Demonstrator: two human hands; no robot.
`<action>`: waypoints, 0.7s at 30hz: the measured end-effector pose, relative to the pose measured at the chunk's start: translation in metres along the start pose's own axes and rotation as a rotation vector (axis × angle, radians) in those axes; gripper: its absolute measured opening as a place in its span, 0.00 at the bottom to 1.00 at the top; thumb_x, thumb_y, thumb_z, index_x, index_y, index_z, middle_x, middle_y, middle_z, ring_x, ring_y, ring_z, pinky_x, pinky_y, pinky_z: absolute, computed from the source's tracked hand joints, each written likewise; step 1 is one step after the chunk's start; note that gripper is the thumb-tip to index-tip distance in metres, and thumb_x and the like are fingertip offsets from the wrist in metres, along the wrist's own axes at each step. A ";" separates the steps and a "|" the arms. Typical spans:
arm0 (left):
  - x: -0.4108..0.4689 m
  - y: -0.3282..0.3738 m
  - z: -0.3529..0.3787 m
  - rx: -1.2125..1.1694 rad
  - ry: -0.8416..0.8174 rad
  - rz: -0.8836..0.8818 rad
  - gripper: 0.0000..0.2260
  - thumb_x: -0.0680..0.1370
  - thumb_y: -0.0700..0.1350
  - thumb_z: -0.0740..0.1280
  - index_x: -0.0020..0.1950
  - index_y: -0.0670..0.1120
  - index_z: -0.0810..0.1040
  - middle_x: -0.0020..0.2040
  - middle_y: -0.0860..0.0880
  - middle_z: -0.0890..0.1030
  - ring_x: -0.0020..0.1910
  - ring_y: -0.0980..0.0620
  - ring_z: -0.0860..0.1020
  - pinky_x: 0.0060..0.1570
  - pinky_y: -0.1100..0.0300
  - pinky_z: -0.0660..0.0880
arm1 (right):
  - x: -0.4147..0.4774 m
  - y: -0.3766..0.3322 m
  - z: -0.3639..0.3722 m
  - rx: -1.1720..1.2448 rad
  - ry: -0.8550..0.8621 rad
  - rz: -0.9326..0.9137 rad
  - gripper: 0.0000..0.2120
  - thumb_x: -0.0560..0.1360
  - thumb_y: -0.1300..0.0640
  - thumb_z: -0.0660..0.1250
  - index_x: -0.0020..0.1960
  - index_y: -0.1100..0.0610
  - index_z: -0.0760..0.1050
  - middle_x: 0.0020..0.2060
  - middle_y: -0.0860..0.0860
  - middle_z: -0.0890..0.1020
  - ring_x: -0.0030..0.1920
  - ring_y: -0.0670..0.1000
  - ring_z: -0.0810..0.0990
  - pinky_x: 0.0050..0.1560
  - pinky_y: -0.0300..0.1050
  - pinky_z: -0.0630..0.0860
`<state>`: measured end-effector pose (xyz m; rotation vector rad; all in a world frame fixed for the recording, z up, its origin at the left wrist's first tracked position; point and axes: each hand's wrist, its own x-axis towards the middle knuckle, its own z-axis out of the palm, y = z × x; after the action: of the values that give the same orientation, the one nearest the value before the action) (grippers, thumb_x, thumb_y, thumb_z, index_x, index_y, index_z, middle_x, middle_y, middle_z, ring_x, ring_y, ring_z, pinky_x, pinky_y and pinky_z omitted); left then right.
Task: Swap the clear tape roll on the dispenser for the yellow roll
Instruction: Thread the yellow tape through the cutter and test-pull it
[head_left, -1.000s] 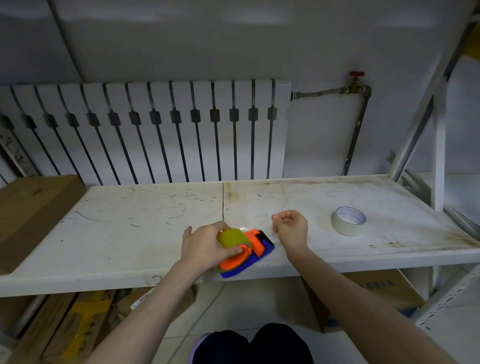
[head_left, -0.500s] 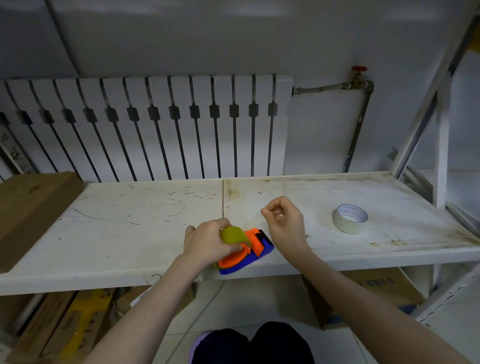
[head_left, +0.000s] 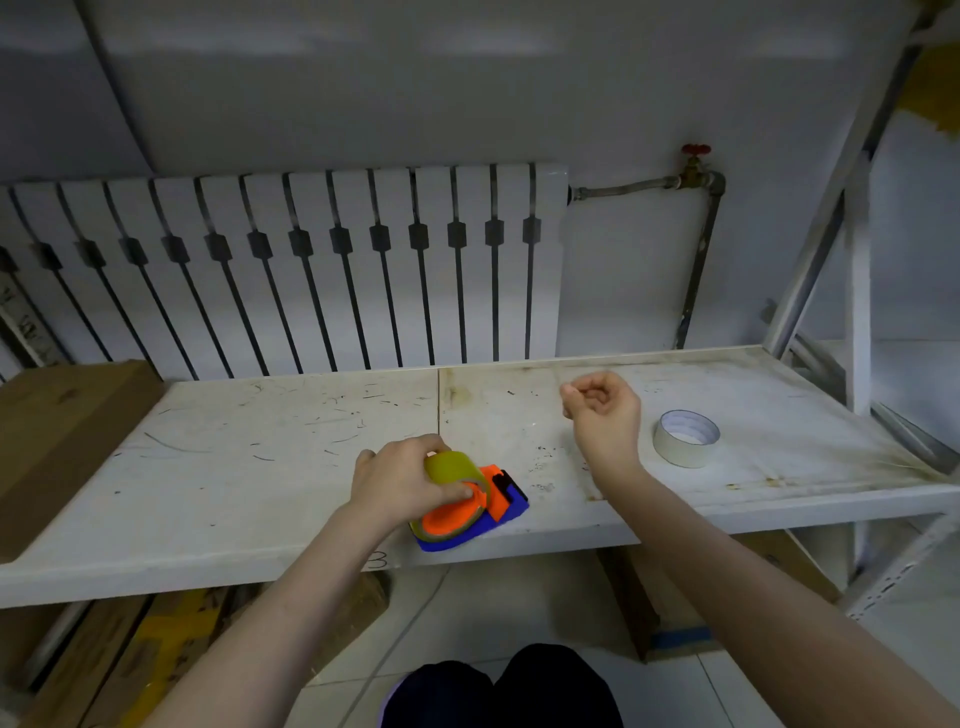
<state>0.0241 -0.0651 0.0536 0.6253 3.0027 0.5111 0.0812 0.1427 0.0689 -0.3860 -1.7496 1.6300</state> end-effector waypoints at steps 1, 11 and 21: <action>0.000 -0.001 -0.003 0.001 0.001 0.014 0.25 0.65 0.68 0.67 0.59 0.58 0.73 0.55 0.54 0.80 0.57 0.49 0.76 0.58 0.50 0.66 | 0.004 0.010 -0.004 -0.009 0.028 0.071 0.06 0.73 0.65 0.66 0.41 0.57 0.73 0.34 0.52 0.78 0.35 0.49 0.76 0.43 0.44 0.76; 0.000 -0.015 0.000 0.003 -0.055 0.019 0.26 0.67 0.67 0.67 0.61 0.58 0.72 0.58 0.54 0.79 0.58 0.50 0.75 0.59 0.50 0.69 | 0.009 0.065 -0.002 -0.034 0.073 0.460 0.03 0.74 0.65 0.65 0.42 0.62 0.74 0.33 0.55 0.77 0.32 0.49 0.75 0.36 0.38 0.74; 0.019 -0.013 0.001 0.154 -0.112 -0.015 0.34 0.71 0.57 0.68 0.74 0.54 0.60 0.70 0.48 0.69 0.68 0.45 0.69 0.65 0.47 0.68 | 0.007 0.084 0.005 0.032 -0.009 0.601 0.10 0.74 0.64 0.66 0.36 0.59 0.68 0.30 0.55 0.72 0.30 0.49 0.72 0.36 0.38 0.78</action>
<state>0.0013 -0.0687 0.0493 0.6174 2.9564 0.2371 0.0526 0.1570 -0.0094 -0.9606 -1.7048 2.0607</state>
